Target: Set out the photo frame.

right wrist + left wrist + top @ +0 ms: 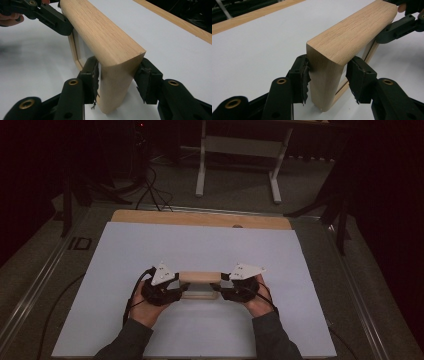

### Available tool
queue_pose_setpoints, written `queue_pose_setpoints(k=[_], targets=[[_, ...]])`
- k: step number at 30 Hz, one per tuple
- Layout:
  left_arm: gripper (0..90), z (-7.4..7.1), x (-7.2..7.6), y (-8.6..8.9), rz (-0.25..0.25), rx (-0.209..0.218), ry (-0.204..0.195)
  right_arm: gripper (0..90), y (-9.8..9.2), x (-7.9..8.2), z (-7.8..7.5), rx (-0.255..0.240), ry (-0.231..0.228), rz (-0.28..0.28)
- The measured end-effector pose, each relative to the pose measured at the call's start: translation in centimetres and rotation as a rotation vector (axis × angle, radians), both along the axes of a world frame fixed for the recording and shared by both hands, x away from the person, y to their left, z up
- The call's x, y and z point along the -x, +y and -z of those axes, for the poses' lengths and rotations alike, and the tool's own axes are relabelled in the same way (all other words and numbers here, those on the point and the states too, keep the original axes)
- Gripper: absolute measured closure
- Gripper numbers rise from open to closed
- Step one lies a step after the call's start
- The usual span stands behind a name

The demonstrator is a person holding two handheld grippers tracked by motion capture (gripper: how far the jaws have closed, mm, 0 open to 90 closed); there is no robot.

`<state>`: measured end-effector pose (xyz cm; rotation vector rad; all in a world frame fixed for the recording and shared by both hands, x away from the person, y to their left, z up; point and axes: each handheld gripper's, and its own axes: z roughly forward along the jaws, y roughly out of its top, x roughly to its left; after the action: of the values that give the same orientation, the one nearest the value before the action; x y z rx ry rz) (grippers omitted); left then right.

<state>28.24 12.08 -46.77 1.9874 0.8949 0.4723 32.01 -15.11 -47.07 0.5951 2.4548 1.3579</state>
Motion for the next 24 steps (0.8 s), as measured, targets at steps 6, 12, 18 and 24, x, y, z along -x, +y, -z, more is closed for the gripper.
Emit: queue_pose_setpoints(k=[6,12,18,24], targets=[[52.9,0.1,-0.5,0.1,-0.01,-0.007,-0.003,55.1,0.4,-0.4,0.1,0.009,-0.011,0.009],[52.9,0.1,-0.9,0.4,-0.021,-0.006,-0.012,55.1,0.7,-0.8,0.0,0.02,-0.014,0.01],[52.7,0.0,-1.4,0.6,-0.029,-0.009,-0.019,55.0,1.2,-1.5,-0.1,0.024,-0.029,0.018],[52.5,0.4,-2.2,0.9,-0.044,-0.007,-0.024,54.9,1.6,-2.0,0.0,0.035,-0.036,0.028]])
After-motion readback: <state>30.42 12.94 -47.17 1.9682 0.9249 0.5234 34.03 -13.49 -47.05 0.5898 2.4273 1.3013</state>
